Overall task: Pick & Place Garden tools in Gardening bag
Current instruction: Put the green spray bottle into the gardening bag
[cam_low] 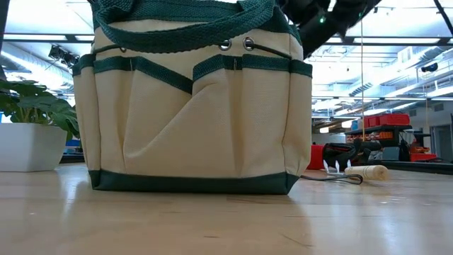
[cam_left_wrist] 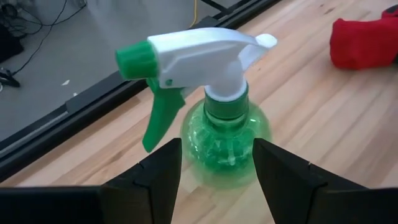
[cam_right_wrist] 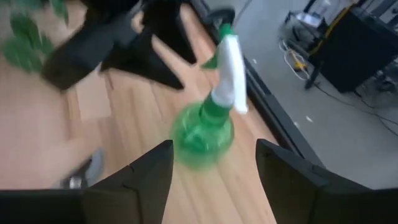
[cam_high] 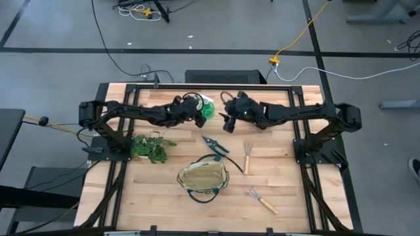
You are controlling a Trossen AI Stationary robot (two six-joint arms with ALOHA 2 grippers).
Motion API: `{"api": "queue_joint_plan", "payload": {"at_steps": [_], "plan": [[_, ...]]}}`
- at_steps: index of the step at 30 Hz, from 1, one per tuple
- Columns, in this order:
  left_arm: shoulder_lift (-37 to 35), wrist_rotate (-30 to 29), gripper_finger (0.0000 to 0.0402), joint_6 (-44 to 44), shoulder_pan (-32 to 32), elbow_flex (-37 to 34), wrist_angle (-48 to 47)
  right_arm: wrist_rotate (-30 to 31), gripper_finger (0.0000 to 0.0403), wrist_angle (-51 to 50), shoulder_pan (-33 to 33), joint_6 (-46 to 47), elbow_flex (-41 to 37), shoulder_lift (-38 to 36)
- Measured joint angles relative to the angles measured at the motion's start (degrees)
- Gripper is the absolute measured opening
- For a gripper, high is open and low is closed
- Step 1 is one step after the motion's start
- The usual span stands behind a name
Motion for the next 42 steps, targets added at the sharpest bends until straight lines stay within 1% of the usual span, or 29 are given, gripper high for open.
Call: {"api": "queue_joint_plan", "payload": {"at_steps": [3,6,14,19,24,28,35,42], "plan": [[0.0,0.1,0.0206,0.0,0.7,0.0,0.0,-3.6,0.0231,7.8,-2.4,0.5,-2.2,0.7],[0.0,0.9,0.0206,0.0,1.5,0.0,0.3,-3.9,0.0231,11.4,-4.3,0.6,-3.8,2.3],[0.0,2.3,0.0206,1.1,2.9,0.0,2.9,-6.7,0.0231,17.8,-7.5,1.7,-3.8,7.4],[0.0,3.1,0.0206,1.2,3.9,0.0,3.0,-6.4,0.0231,20.6,-9.8,1.9,-3.8,10.0],[0.2,4.5,0.0206,2.4,4.9,0.0,3.5,-9.9,0.0231,23.5,-11.4,3.6,-3.8,11.3],[1.0,5.5,0.0206,2.4,5.7,0.1,4.3,-8.5,0.0231,25.1,-11.5,3.9,-3.8,11.9],[1.5,5.7,0.0206,2.7,6.0,0.1,4.6,-2.6,0.0231,25.7,-11.6,3.4,-3.8,12.1],[1.5,6.8,0.0206,4.5,6.1,0.1,7.9,-1.5,0.0231,25.5,-11.6,3.4,-3.7,12.1]]}}
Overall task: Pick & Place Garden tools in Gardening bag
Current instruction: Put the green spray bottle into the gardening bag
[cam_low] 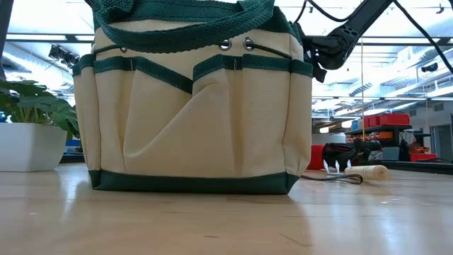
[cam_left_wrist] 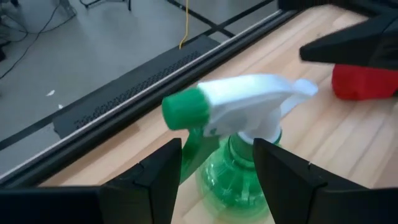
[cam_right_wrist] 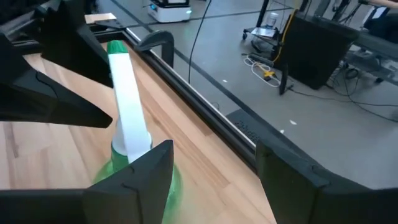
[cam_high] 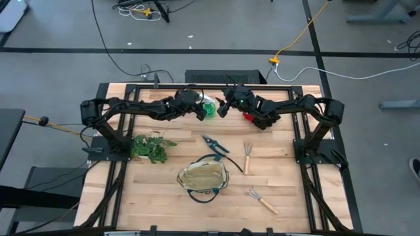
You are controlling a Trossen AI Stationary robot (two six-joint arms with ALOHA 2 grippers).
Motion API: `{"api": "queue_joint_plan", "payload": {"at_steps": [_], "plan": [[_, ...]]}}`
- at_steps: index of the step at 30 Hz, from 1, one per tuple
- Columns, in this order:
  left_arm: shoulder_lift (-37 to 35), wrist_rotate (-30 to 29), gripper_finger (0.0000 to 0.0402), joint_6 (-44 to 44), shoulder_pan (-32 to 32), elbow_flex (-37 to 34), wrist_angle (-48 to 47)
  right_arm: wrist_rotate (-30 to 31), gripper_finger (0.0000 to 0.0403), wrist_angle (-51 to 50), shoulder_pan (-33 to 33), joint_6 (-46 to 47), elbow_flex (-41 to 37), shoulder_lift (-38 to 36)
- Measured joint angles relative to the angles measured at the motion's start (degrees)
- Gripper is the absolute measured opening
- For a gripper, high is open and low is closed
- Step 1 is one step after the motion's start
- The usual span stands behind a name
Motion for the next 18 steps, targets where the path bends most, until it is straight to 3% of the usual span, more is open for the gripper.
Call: {"api": "queue_joint_plan", "payload": {"at_steps": [6,18], "plan": [[0.0,0.7,0.0206,0.1,0.1,0.0,0.5,-1.5,0.0231,-0.5,0.3,0.0,0.1,0.9],[0.0,0.5,0.0206,0.9,0.2,0.0,0.5,-2.1,0.0231,0.9,3.7,0.2,5.4,10.2]]}}
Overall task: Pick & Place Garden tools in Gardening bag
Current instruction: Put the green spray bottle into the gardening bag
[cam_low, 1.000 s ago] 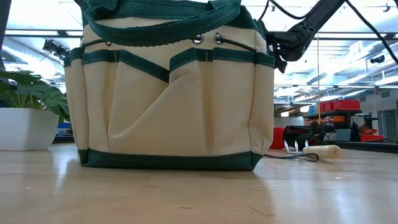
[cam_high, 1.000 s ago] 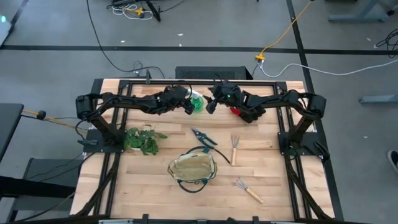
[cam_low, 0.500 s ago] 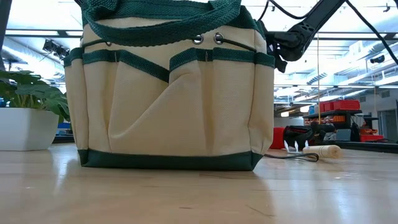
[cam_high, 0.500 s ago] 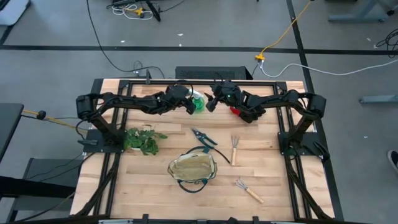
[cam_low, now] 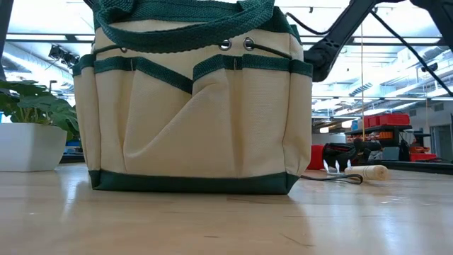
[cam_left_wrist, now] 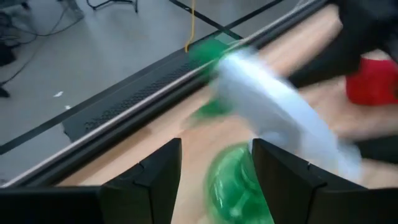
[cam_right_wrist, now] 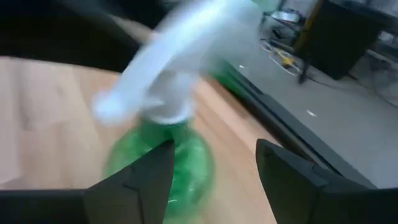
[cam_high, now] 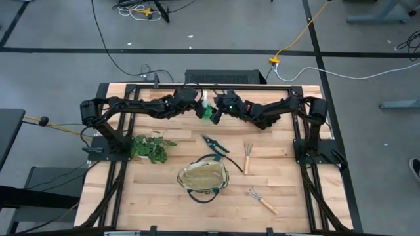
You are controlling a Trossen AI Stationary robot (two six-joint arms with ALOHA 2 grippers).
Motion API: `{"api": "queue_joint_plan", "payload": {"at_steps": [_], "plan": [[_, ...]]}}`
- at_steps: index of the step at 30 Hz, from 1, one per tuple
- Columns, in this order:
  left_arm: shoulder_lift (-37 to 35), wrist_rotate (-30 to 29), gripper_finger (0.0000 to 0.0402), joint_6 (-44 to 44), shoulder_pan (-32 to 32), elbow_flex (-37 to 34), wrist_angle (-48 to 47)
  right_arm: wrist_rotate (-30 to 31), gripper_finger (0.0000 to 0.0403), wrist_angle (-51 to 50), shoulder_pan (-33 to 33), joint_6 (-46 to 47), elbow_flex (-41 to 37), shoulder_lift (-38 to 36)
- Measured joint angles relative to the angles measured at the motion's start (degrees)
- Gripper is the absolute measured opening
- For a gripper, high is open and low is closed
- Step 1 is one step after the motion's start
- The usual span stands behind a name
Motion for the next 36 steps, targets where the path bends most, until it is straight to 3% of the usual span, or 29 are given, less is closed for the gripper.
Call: {"api": "queue_joint_plan", "payload": {"at_steps": [4,9,25,29,34,36], "plan": [[0.0,2.3,0.0206,0.7,0.2,0.0,0.1,-3.1,0.0231,0.1,1.2,0.2,1.5,0.0],[0.0,3.1,0.0206,2.4,0.6,0.0,-1.0,0.2,0.0231,-3.0,1.2,-1.1,2.1,0.0],[0.0,4.3,0.0206,2.7,0.4,0.0,-1.5,-1.1,0.0229,-4.1,1.5,1.3,2.1,-0.1],[0.0,4.9,0.0206,2.7,0.5,0.0,-0.1,0.1,0.0198,-4.6,1.5,1.3,2.1,-0.1],[0.0,5.5,0.0206,3.0,0.5,0.0,0.7,-0.4,0.0117,-4.5,1.5,1.3,2.1,-0.1],[0.0,5.6,0.0206,3.0,0.4,0.0,0.7,-1.1,0.0116,-4.3,1.5,1.2,2.1,-0.1]]}}
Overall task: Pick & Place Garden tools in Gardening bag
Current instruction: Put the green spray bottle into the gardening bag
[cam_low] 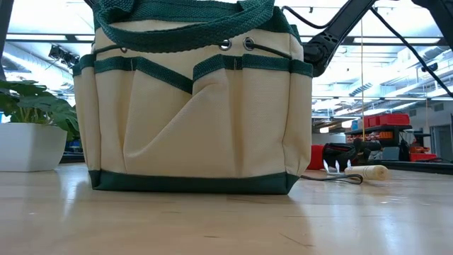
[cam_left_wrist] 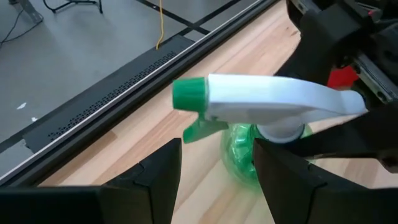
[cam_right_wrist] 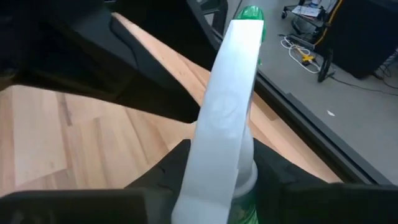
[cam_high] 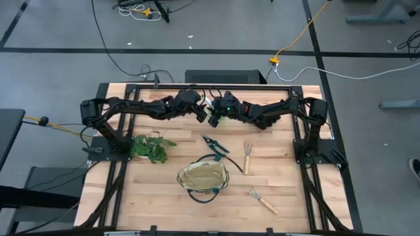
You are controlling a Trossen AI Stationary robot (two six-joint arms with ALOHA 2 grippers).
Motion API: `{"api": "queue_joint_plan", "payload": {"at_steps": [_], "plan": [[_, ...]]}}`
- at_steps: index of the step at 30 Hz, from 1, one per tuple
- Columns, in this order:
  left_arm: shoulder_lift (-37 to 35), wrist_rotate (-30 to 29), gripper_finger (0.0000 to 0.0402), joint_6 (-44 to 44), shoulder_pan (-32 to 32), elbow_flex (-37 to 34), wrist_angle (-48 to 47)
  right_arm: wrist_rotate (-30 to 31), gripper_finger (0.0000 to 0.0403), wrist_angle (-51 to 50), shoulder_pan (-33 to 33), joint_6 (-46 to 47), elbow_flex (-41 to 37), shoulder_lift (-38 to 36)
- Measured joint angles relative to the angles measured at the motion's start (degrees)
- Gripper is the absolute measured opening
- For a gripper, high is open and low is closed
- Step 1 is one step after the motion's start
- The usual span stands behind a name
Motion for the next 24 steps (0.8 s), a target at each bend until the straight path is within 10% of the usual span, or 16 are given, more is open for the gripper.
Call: {"api": "queue_joint_plan", "payload": {"at_steps": [24], "plan": [[0.0,-0.2,0.0206,0.8,0.0,0.0,-0.9,0.8,0.0116,-5.2,1.0,-0.1,-0.1,-5.3]]}}
